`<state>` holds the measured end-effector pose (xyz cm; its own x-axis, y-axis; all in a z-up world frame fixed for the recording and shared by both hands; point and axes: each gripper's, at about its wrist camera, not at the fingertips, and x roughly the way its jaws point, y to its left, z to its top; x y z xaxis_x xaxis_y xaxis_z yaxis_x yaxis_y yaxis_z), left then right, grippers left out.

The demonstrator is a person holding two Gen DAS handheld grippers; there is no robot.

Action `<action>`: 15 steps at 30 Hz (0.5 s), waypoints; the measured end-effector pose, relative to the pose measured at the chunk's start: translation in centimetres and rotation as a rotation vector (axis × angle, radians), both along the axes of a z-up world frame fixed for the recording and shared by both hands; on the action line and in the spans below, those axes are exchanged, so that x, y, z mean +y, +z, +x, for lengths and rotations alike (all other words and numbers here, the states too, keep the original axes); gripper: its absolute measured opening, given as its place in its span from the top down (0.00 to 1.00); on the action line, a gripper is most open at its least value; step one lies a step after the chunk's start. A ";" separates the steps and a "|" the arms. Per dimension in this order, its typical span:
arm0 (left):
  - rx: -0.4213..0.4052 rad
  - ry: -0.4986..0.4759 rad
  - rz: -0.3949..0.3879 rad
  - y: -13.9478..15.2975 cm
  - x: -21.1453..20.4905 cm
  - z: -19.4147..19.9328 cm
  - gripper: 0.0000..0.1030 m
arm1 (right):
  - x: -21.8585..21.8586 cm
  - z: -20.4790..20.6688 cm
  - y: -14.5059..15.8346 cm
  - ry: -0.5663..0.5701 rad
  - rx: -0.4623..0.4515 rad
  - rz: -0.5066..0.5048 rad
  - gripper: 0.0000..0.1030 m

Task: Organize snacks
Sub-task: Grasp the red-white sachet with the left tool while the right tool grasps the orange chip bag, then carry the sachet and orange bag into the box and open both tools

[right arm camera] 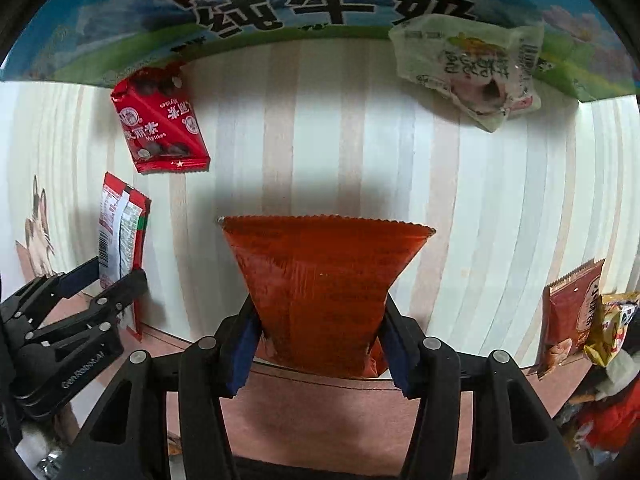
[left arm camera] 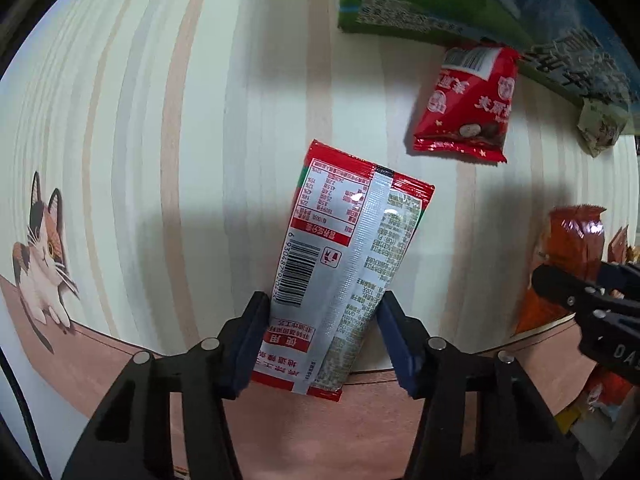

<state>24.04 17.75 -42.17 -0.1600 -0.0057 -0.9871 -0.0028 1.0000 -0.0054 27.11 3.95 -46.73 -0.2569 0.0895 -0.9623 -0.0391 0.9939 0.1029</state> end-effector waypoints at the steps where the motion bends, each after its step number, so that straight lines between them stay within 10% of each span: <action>1: -0.001 0.008 -0.004 0.1 0.2 0.0 0.51 | 0.6 -0.1 -0.2 0.005 -0.001 -0.005 0.44; 15: -0.049 0.101 -0.067 4.4 2.0 -1.7 0.53 | -1.4 -0.9 3.4 -0.033 -0.071 0.108 0.53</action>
<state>22.34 19.77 -37.73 -0.1073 -0.0853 -0.9906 -0.1017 0.9920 -0.0744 26.17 2.59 -43.38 -0.1835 0.2011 -0.9622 -0.0179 0.9780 0.2078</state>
